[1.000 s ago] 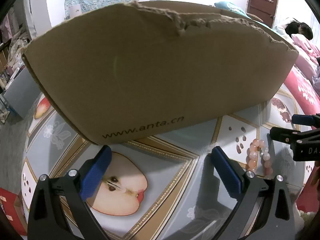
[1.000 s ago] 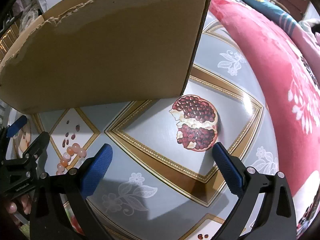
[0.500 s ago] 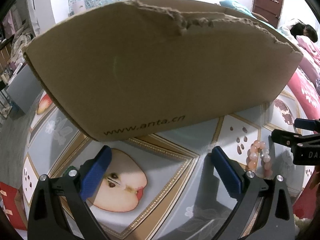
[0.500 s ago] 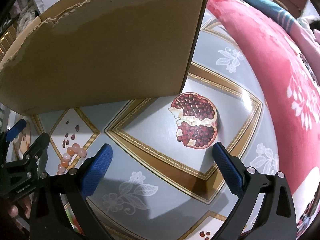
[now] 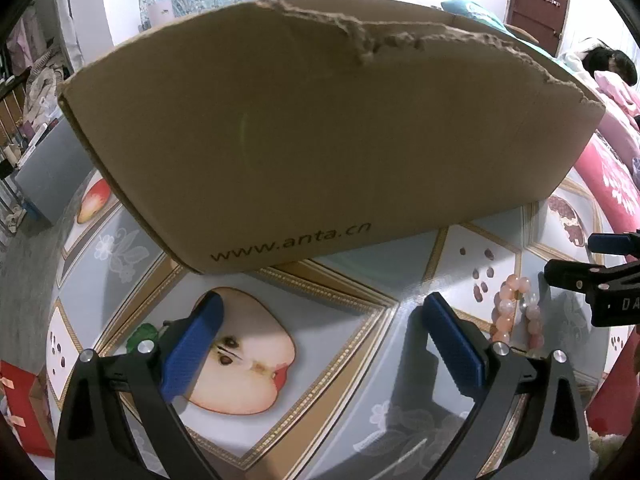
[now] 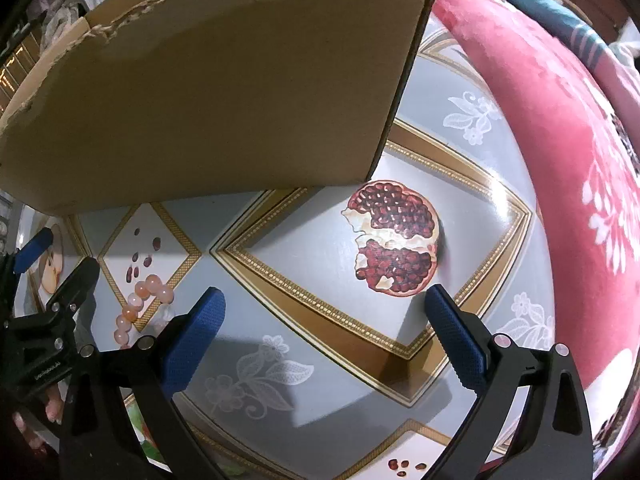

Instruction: Organize jewelry

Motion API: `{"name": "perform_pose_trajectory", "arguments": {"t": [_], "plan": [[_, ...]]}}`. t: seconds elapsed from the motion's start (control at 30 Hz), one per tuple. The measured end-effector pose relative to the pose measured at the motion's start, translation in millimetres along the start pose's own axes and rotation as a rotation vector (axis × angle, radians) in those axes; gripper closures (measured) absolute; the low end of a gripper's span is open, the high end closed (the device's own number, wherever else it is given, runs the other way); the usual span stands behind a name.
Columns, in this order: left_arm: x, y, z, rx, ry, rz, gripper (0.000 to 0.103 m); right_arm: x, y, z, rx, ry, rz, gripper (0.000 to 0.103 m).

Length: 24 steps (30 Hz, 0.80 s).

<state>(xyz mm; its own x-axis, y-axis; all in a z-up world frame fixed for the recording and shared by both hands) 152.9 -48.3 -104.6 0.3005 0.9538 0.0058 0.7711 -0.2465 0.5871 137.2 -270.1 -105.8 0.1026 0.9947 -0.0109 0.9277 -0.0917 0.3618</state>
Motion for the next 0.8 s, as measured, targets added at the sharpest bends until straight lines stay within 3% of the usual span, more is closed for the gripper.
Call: {"name": "perform_pose_trajectory", "arguments": {"t": [0.37, 0.53, 0.7, 0.8], "plan": [[-2, 4, 1, 0.012, -0.001, 0.003, 0.005, 0, -15, -6, -0.037, 0.060, -0.088, 0.007], [-3, 2, 0, -0.003, 0.000, 0.005, 0.005, -5, -27, -20, -0.101, 0.169, -0.063, 0.007], [-1, -1, -3, -0.013, -0.020, 0.025, 0.005, -4, -36, -42, -0.188, 0.196, -0.087, 0.008], [3, -3, -9, -0.036, -0.075, -0.004, 0.007, -6, -36, -54, -0.237, 0.232, -0.075, 0.010]]}}
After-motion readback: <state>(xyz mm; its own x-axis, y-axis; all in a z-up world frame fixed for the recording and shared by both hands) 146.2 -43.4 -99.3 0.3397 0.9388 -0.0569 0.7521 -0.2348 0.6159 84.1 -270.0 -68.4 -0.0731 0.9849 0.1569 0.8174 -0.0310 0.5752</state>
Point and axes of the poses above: each gripper's, at about its wrist camera, not at the fingertips, and z roughly the way its jaws point, x to its left, y to its top, the point moved 6 cm from there along z, roughly the way its jaws point, and after that the axes turned 1 degree about -z, right-handed, at the moved point
